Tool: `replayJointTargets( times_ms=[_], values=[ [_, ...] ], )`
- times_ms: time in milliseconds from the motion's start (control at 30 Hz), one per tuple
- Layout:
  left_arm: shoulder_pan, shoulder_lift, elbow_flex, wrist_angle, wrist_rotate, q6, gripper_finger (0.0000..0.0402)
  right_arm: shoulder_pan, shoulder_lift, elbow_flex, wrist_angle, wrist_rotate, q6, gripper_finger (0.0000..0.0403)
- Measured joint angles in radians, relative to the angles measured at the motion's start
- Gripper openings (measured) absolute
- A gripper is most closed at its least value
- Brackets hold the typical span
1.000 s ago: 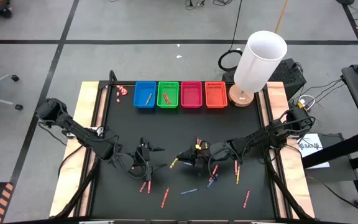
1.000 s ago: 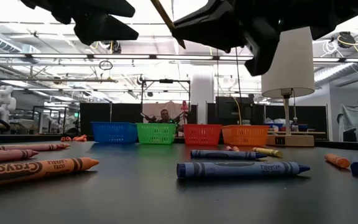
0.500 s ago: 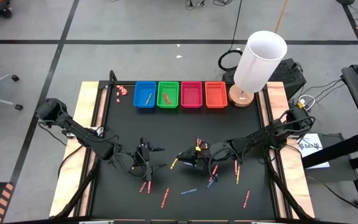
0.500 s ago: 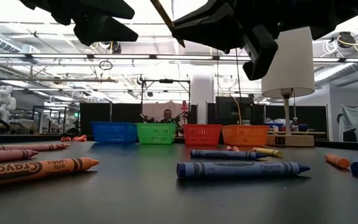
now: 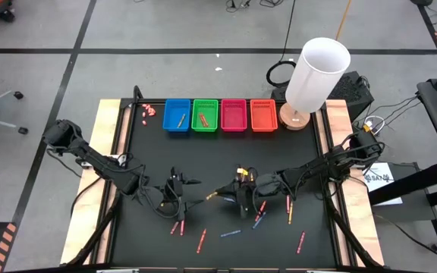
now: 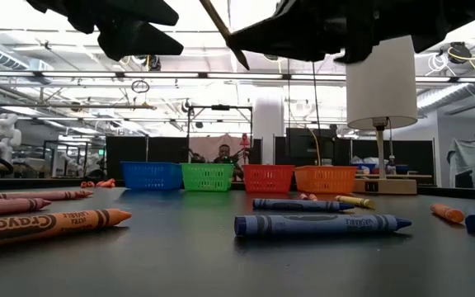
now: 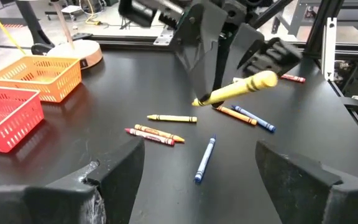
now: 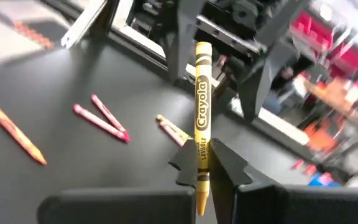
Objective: Sort crayons
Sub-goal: Put the yellow crayon into the blue bin
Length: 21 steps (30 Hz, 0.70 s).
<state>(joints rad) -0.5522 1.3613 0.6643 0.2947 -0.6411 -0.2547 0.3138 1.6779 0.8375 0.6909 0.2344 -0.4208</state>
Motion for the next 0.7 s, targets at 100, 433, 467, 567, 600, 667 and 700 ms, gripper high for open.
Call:
replayJointTargets(
  times_ms=[100,433,467,567,600,667,700],
  values=[
    [0.000,0.000,0.000,0.000,0.000,-0.002,0.0306,0.000,0.000,0.000,-0.023,0.000,0.146,0.0008],
    [-0.005,0.000,0.000,0.000,0.000,-0.028,0.0306,0.000,0.000,0.000,-0.053,0.000,0.482,0.0015],
    [-0.005,0.000,0.000,0.001,0.000,-0.028,0.0306,0.000,0.000,0.000,-0.053,0.000,0.505,0.0015],
    [-0.005,0.000,0.000,0.001,0.000,-0.029,0.0306,0.000,0.000,0.000,-0.052,0.000,0.560,0.0015],
    [-0.005,0.000,0.000,0.001,0.000,-0.029,0.0306,0.000,0.000,0.000,-0.052,0.000,0.569,0.0015],
    [-0.005,0.000,0.000,0.001,0.000,-0.029,0.0306,0.000,0.000,0.000,-0.052,0.000,0.588,0.0015],
    [-0.005,0.000,0.000,0.002,0.000,-0.029,0.0306,0.000,0.000,0.000,-0.052,0.000,0.599,0.0015]
  ],
)
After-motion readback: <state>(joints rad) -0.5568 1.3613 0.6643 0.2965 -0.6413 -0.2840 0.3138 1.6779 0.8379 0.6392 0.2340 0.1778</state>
